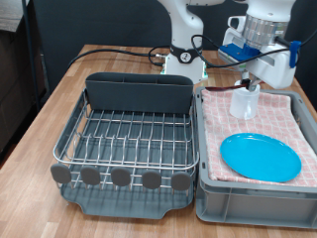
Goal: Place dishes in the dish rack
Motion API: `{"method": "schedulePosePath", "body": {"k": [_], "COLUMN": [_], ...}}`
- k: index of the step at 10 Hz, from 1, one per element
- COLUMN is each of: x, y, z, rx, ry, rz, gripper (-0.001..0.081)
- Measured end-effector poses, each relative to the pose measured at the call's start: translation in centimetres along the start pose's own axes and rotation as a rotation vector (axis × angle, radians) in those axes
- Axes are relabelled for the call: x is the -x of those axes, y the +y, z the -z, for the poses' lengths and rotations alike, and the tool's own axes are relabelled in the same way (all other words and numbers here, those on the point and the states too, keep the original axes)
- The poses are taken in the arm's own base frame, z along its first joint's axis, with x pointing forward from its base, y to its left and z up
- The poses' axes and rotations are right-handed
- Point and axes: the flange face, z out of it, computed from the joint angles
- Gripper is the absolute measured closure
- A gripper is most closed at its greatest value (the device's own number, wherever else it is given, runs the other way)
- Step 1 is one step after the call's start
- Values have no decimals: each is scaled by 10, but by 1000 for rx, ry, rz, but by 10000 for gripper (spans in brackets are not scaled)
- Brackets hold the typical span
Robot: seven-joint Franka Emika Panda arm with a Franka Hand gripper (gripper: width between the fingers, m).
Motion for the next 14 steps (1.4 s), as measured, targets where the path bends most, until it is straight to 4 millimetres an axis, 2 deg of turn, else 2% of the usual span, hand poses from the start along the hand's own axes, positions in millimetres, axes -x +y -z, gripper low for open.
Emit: {"method": "schedulePosePath", "body": {"k": [4, 7, 9, 10, 14], "x": [-41, -68, -71, -79, -132], "y": [23, 43, 45, 46, 56], "z": [13, 26, 22, 20, 15], "rx": [72, 29, 65, 102, 150], "ry": [38, -6, 20, 29, -11], "rz": [-191, -297, -298, -324, -420], "gripper": [731, 731, 731, 731, 731]}}
